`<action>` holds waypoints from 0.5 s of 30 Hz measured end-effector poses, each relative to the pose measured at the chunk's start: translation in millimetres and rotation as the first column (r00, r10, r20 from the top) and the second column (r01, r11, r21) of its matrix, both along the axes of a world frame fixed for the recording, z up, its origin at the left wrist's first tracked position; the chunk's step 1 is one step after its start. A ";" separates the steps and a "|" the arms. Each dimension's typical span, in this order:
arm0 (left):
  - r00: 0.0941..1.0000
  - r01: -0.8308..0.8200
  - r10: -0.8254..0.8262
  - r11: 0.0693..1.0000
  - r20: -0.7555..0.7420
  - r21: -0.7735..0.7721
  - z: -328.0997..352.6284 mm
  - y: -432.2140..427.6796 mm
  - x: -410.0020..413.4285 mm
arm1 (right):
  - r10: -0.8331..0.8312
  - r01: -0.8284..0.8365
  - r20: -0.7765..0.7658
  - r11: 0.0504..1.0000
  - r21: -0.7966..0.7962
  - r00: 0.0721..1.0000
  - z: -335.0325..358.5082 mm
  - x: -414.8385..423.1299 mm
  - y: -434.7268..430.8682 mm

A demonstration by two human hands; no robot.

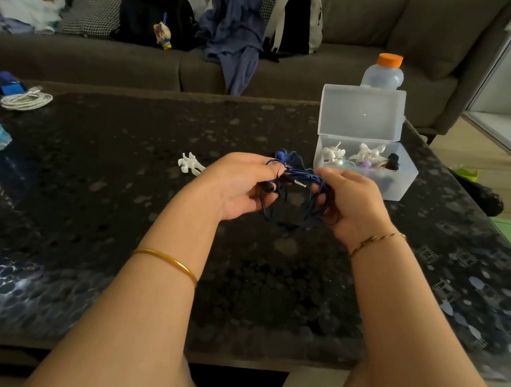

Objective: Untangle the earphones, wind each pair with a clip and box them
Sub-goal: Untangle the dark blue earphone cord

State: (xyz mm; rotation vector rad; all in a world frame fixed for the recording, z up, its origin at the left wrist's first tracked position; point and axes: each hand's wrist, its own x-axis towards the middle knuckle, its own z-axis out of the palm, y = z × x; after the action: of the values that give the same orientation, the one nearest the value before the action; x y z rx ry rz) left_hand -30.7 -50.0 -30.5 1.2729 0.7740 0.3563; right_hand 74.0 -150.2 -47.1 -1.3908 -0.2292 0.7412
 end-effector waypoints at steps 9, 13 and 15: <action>0.973 -0.181 0.190 0.980 -0.132 0.082 0.3 1.0 0.9 | 0.236 -0.184 0.227 0.956 -0.230 0.945 11.9 -10.8 -3.6; 0.978 -0.153 0.168 0.981 -0.123 0.119 0.4 0.4 -3.4 | 0.273 -0.002 0.646 0.922 -0.388 0.713 5.1 -7.7 -3.2; 0.984 -0.129 0.146 0.978 -0.098 0.163 -0.1 0.3 -4.6 | 0.213 -0.007 0.618 0.948 -0.317 0.757 7.8 -8.0 -3.5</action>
State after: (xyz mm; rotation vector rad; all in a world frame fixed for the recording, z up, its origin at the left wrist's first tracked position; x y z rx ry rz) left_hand -35.3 -49.7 -30.5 1.3976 0.9455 0.4696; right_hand 66.0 -153.7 -39.3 -1.9120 -0.7813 0.3637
